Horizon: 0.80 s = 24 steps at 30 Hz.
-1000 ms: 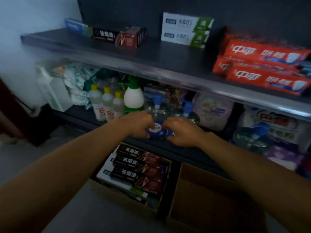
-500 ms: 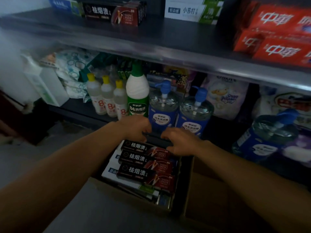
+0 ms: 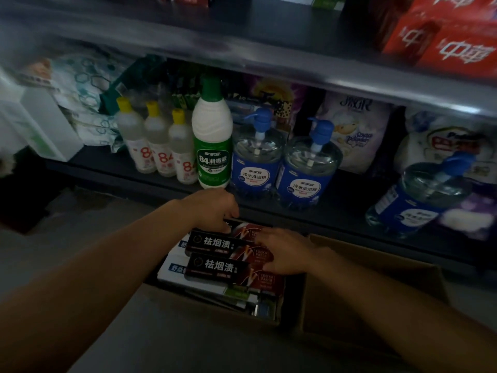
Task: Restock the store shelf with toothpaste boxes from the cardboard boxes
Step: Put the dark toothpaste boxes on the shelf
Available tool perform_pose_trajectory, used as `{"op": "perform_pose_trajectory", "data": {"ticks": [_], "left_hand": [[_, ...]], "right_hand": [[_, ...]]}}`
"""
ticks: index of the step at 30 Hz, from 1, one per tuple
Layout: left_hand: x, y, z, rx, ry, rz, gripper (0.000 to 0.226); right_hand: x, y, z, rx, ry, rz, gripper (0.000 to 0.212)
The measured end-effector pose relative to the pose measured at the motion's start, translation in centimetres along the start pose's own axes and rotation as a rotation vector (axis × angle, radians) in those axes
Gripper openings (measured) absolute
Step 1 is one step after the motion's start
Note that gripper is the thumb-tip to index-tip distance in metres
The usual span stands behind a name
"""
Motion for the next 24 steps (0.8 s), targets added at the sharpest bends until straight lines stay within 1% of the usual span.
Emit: {"op": "perform_pose_trajectory", "data": {"ticks": [7, 11, 13, 16, 24], "left_hand": [[-0.9, -0.7, 1.5, -0.046, 0.019, -0.004, 0.04], [-1.8, -1.5, 2.3, -0.075, 0.047, 0.025, 0.037], [-2.2, -2.1, 2.7, -0.074, 0.062, 0.012, 0.037], [-2.6, -2.4, 3.0, -0.069, 0.084, -0.002, 0.042], [-2.6, -2.2, 2.4, -0.096, 0.082, 0.009, 0.041]], "right_hand": [[-1.1, -2.9, -1.4, -0.057, -0.012, -0.004, 0.06], [-1.1, -4.0, -1.6, -0.111, -0.026, 0.025, 0.066], [-1.0, -4.6, -1.5, -0.144, -0.051, 0.033, 0.069], [-0.9, -5.3, -1.7, -0.153, -0.091, 0.063, 0.067], [-0.8, -5.7, -1.6, -0.133, -0.133, 0.094, 0.063]]}}
Point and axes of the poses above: each hand's wrist, its own x-axis towards the middle knuckle, its own y-axis out of the back of the hand, z = x × y, the point moved 2 cm from there along x, towards the middle knuckle, and after that the axes turned 8 degrees about -z, right-handed, at the moved point
